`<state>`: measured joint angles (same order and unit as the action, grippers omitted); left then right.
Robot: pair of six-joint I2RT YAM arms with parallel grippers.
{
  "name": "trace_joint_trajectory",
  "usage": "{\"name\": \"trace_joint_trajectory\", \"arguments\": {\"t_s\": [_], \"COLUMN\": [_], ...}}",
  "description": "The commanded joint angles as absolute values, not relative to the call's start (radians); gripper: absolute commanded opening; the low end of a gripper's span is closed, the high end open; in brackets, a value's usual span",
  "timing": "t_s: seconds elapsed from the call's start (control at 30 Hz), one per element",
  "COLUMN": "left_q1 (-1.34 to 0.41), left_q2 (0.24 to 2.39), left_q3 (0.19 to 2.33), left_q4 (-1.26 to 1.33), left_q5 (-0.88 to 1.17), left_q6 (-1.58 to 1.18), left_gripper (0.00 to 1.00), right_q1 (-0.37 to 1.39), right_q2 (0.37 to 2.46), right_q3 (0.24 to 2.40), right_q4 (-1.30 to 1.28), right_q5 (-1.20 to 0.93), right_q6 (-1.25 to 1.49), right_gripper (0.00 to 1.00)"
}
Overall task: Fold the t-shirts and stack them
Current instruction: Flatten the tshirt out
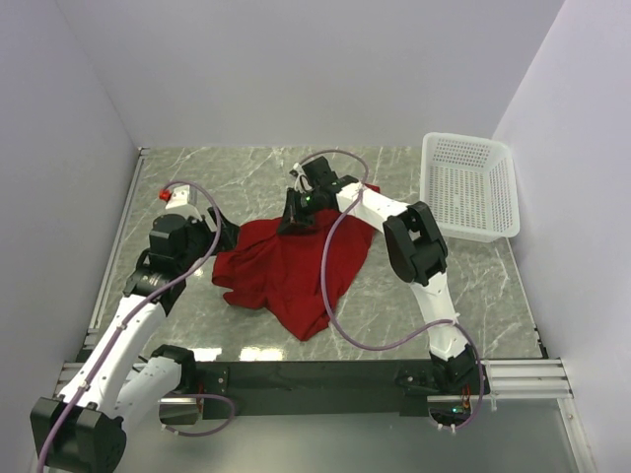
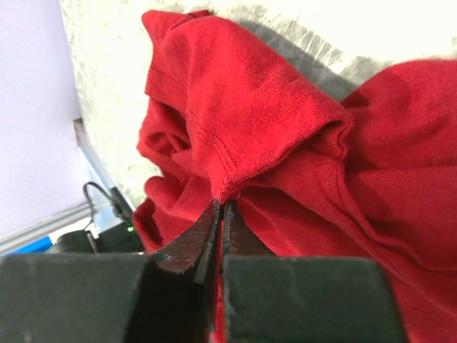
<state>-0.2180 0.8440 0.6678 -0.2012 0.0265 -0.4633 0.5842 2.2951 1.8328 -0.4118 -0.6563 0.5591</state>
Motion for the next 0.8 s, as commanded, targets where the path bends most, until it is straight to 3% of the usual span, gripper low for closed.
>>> {"name": "trace_joint_trajectory", "arguments": {"t_s": [0.0, 0.23, 0.47, 0.63, 0.77], "left_q1": [-0.215, -0.216, -0.216, -0.224, -0.279], "left_q2": [0.853, 0.891, 0.959, 1.035, 1.092], "left_q3": [0.667, 0.647, 0.646, 0.632, 0.627], "left_q4": [-0.132, -0.018, 0.029, 0.055, 0.112], "left_q5": [0.09, 0.261, 0.351, 0.449, 0.408], "left_q6": [-0.407, -0.183, 0.156, 0.229, 0.247], "left_gripper": [0.83, 0.87, 0.91, 0.93, 0.91], "right_q1": [0.568, 0.486, 0.465, 0.459, 0.451], "right_q2": [2.295, 2.168, 2.091, 2.086, 2.094], "right_q3": [1.878, 1.797, 1.655, 1.632, 1.612], "right_q4": [-0.381, -0.215, -0.032, 0.04, 0.142], "right_q5": [-0.713, -0.928, -0.999, -1.012, -1.032], "right_q6": [0.587, 0.735, 0.91, 1.009, 1.135], "right_gripper": [0.0, 0.0, 0.0, 0.0, 0.0]}}
